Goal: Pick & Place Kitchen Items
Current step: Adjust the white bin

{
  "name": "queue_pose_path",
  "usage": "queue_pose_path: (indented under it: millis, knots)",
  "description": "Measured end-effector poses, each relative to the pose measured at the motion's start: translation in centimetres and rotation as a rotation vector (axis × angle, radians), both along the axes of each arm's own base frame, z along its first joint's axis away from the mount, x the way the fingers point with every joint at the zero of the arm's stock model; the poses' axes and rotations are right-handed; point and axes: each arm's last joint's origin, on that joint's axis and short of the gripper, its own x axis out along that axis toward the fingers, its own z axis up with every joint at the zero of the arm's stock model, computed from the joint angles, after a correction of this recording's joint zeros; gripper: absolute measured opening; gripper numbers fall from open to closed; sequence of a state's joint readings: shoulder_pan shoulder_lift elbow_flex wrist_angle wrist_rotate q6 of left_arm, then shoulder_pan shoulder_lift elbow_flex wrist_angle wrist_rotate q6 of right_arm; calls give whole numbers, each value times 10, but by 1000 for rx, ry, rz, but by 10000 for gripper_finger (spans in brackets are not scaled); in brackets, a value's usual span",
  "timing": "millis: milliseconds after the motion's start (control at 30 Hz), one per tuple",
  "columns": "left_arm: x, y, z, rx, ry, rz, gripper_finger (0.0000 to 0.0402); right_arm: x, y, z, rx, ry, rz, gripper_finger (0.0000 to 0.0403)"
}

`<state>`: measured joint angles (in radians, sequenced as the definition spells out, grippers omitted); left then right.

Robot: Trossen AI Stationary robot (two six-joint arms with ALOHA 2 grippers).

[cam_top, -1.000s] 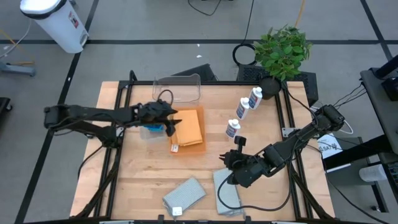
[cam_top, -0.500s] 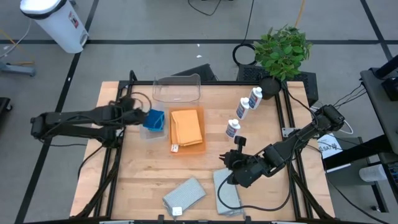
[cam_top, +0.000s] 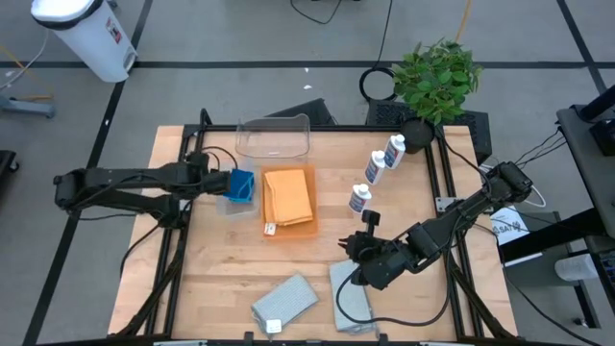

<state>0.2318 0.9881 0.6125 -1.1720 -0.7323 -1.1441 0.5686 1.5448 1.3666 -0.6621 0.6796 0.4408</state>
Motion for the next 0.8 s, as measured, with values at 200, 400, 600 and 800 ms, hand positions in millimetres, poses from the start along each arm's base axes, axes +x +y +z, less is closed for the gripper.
queue_pose_path:
  millis: [200, 400, 600, 800]
  knots:
    - [7, 11, -13, -37, 109, 70, 241, 0, 0, 0, 0, 0, 0, 1]
    - [16, 17, -20, -45, 119, 45, 241, 0, 0, 0, -1, 1, 0, 1]
    - [27, 20, -20, -40, 73, -54, 241, 0, 0, 0, -1, 1, 0, 1]
    - [25, 20, -19, -32, 115, -81, 241, 0, 0, 0, -1, 0, 0, 1]
